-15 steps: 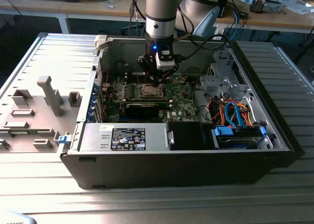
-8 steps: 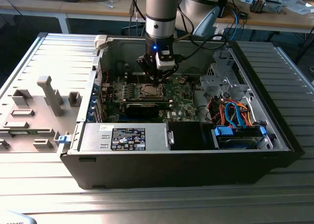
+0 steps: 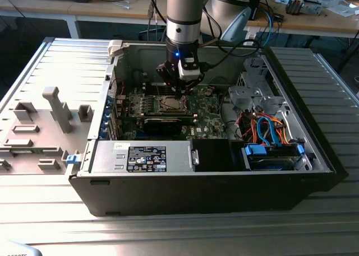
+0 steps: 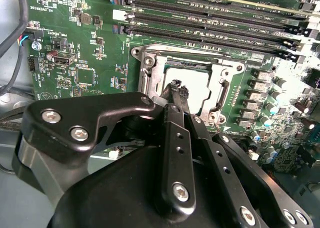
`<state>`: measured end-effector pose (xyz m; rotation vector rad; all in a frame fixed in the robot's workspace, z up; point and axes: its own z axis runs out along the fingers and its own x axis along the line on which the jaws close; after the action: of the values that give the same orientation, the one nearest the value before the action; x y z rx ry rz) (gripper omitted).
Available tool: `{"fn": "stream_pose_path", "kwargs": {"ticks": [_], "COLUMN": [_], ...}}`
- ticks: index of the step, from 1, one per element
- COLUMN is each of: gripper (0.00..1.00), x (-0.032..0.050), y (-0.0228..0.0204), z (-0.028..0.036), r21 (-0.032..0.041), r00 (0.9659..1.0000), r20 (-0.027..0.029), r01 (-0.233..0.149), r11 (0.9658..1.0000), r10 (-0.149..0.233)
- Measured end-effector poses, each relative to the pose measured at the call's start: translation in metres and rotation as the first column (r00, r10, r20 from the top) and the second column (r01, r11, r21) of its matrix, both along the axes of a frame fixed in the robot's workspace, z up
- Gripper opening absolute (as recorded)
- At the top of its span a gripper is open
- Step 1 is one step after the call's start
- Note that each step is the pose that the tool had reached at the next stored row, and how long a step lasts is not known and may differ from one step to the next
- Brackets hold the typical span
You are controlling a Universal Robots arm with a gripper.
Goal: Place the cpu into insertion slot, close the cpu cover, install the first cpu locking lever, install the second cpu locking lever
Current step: 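Install the first cpu locking lever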
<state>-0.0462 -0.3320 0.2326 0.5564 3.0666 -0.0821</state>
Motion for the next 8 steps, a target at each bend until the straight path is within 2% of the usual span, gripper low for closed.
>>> {"fn": "stream_pose_path", "kwargs": {"ticks": [8], "gripper": [0.11], "x": [0.0], "y": [0.0], "z": [-0.0001], "r21": [0.0], "r00": [1.0], "r20": [-0.0001], "r01": [-0.004], "r11": [1.0], "r10": [0.004]}}
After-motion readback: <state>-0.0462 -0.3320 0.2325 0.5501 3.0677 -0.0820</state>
